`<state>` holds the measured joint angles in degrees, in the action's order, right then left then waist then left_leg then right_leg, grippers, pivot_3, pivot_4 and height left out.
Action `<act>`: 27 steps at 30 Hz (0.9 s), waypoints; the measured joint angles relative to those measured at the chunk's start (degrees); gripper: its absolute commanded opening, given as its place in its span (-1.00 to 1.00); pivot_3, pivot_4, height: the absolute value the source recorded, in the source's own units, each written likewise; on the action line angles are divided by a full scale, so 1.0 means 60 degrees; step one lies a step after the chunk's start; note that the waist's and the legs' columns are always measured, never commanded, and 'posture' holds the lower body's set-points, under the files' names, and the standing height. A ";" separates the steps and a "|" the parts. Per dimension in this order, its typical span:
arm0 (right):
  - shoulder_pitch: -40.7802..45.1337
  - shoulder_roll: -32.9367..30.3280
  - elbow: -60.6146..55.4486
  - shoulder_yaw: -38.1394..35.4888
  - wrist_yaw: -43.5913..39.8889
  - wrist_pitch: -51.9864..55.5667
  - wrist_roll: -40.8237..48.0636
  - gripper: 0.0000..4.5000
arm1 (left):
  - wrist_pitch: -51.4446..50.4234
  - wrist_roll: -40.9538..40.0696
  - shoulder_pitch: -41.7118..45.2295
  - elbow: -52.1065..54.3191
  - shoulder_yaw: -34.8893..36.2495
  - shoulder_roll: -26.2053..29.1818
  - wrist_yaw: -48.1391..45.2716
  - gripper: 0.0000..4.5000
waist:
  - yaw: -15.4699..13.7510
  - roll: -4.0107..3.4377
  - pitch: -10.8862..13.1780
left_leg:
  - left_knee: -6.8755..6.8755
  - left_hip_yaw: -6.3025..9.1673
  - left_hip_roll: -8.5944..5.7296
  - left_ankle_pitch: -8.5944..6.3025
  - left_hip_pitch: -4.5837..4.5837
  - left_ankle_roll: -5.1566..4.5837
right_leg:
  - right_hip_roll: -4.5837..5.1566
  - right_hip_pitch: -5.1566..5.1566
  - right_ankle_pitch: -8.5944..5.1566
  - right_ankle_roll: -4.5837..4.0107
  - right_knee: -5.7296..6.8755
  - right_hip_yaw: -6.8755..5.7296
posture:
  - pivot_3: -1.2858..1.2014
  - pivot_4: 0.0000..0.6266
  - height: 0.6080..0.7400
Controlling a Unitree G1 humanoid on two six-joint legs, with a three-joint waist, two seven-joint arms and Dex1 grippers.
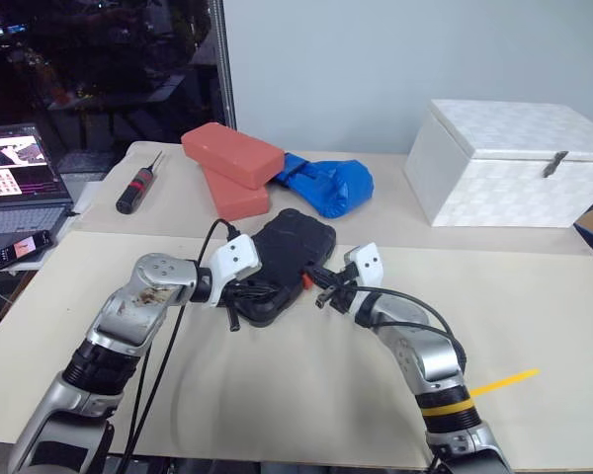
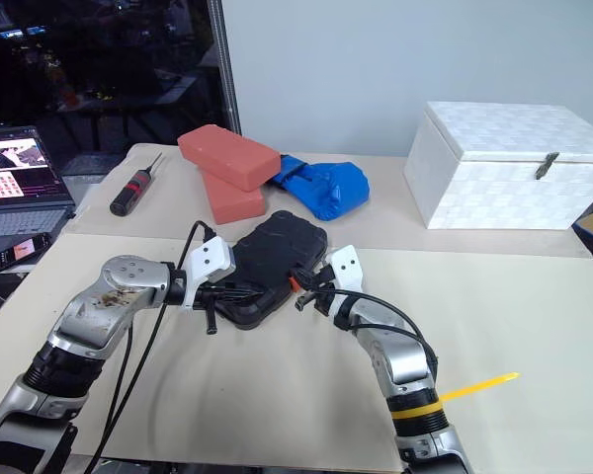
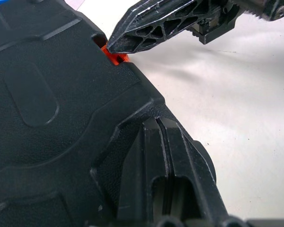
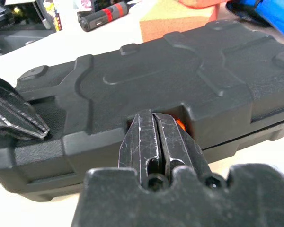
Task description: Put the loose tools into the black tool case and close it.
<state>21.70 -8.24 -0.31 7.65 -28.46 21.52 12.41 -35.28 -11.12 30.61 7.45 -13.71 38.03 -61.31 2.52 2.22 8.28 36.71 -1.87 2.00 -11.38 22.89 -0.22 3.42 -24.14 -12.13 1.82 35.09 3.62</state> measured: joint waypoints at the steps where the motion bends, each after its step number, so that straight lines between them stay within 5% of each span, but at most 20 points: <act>1: 0.0014 0.0004 0.0065 0.0036 0.0000 -0.0067 -0.0028 -0.98 | 0.0000 0.0002 0.0000 -0.0018 0.0000 0.0000 0.0000 -1.00 | 0.0001 -0.0002 -0.0006 | 0.0000 0.0003 0.0001 0.0000 -0.0002 0.0000 | 0.0000 0.0001 0.0000 0.0000 0.0000 0.0000 | 0.03 -0.52 1.00; 27: 0.0543 -0.0218 0.0366 0.0755 0.0248 0.0771 -0.0856 -0.98 | -0.0174 0.0130 -0.0032 -0.0308 -0.0139 -0.0064 0.0245 -1.00 | 0.0030 -0.0005 -0.0200 | -0.0074 0.0045 0.0004 -0.0049 -0.0133 0.0081 | 0.0012 0.0021 -0.0014 -0.0024 -0.0017 0.0028 | 0.03 -0.52 1.00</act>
<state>24.96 -9.55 1.88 12.18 -26.97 26.15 7.27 -36.32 -10.34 30.42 5.61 -14.54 37.65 -59.84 2.70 2.20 7.09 36.27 -1.60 2.02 -11.68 22.09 0.27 3.49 -24.01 -12.22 1.68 34.98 3.79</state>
